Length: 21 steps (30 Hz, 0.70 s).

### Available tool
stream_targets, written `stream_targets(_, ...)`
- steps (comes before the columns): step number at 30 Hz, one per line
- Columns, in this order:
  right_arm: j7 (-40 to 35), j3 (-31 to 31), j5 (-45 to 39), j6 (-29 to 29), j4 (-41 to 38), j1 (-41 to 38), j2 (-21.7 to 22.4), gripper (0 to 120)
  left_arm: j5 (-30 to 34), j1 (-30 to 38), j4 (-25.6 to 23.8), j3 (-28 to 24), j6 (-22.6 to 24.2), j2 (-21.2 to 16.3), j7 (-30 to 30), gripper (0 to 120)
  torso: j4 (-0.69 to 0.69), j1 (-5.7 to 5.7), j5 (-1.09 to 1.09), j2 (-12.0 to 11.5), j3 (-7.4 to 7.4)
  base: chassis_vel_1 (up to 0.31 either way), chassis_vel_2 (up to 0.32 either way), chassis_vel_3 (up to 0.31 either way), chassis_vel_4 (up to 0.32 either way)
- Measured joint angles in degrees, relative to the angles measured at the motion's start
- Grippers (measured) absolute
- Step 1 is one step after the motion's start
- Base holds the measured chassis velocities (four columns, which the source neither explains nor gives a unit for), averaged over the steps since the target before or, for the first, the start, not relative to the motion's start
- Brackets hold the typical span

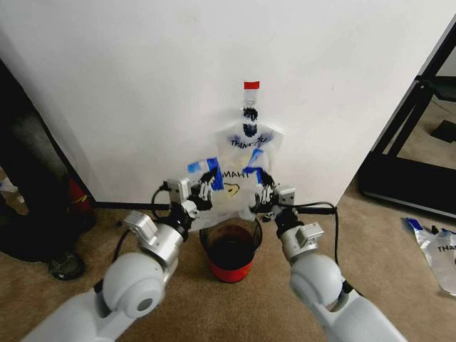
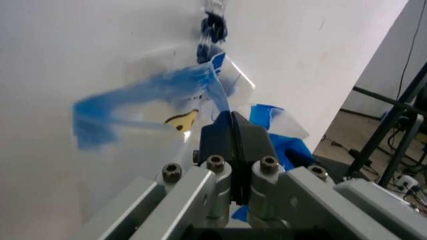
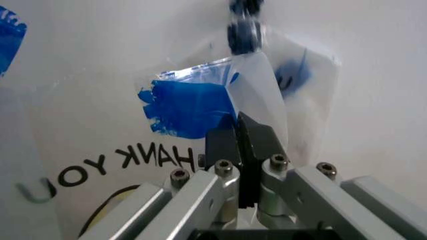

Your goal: Pick up the garbage bag from the wall and place it over the trash bin.

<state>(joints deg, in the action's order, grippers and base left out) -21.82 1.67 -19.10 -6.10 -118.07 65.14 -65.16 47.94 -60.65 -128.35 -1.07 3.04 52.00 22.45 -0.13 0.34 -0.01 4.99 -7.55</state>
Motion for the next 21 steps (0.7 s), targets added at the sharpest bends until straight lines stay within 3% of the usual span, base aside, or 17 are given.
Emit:
stream_targets(7, -1.36, 0.30, -0.14, -1.07, 0.84, 2.90, -0.19, 0, -0.73, -5.40, 2.05, 0.08, -0.27, 2.62, 0.92, 0, 0.00, 0.00, 0.01, 0.00, 0.00, 0.000, 0.000, 0.000, 0.000)
stream_targets(15, -1.86, -0.44, -0.65, -1.68, 0.82, 4.85, -0.55, 0, -3.37, -10.92, 2.19, 0.13, -1.15, 3.08, 0.99, 0, 0.00, 0.00, 0.01, 0.00, 0.00, 0.000, 0.000, 0.000, 0.000)
stream_targets(21, -2.44, -1.65, -0.08, -1.46, 4.33, 5.59, -2.72, 0, -6.72, -12.22, 6.87, -1.44, -2.74, 4.58, 0.56, 0, 0.01, 0.00, 0.01, 0.00, -0.01, 0.000, 0.000, 0.000, 0.000)
